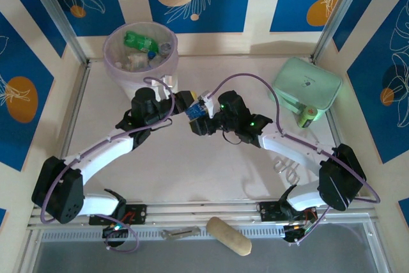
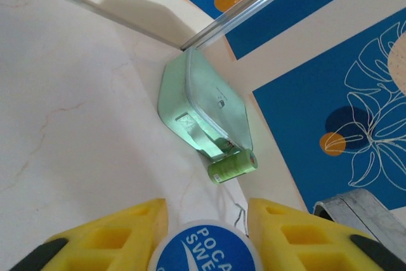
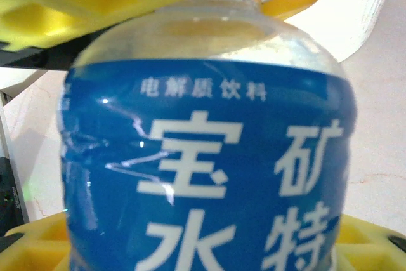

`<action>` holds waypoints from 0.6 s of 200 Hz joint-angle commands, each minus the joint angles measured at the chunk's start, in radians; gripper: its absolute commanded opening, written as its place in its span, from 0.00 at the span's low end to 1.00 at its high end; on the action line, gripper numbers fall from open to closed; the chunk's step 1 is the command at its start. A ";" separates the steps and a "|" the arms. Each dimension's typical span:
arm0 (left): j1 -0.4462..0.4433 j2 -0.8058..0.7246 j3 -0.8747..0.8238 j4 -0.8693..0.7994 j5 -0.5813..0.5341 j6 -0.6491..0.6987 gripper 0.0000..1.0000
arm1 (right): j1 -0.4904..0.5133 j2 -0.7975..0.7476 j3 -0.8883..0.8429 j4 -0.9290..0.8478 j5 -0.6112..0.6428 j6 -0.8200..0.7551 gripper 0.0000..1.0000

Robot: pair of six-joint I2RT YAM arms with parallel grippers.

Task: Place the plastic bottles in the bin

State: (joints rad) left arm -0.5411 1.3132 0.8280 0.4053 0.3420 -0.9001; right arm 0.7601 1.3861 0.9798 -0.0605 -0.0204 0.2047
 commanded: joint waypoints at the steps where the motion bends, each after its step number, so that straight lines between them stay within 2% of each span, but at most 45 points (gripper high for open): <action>1: -0.011 -0.001 0.013 0.046 0.027 -0.006 0.34 | 0.010 0.014 0.044 0.013 0.016 -0.021 0.51; 22: -0.011 -0.008 0.013 0.038 0.023 -0.002 0.24 | 0.011 0.014 0.048 0.014 0.020 -0.020 0.57; 53: -0.007 -0.029 0.019 -0.012 -0.027 0.035 0.22 | 0.012 0.002 0.045 0.012 0.021 -0.013 0.76; 65: -0.001 -0.038 0.033 -0.053 -0.051 0.069 0.22 | 0.010 -0.011 0.036 0.014 0.014 -0.010 0.80; 96: 0.036 -0.046 0.093 -0.171 -0.091 0.163 0.22 | -0.003 -0.075 0.000 0.019 0.000 0.012 0.84; 120: 0.095 -0.026 0.179 -0.265 -0.081 0.226 0.23 | -0.043 -0.161 -0.044 0.021 -0.023 0.047 0.85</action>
State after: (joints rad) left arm -0.5049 1.2991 0.9039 0.2363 0.2790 -0.7734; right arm 0.7525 1.3312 0.9768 -0.0593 -0.0109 0.2146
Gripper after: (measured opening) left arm 0.337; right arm 0.843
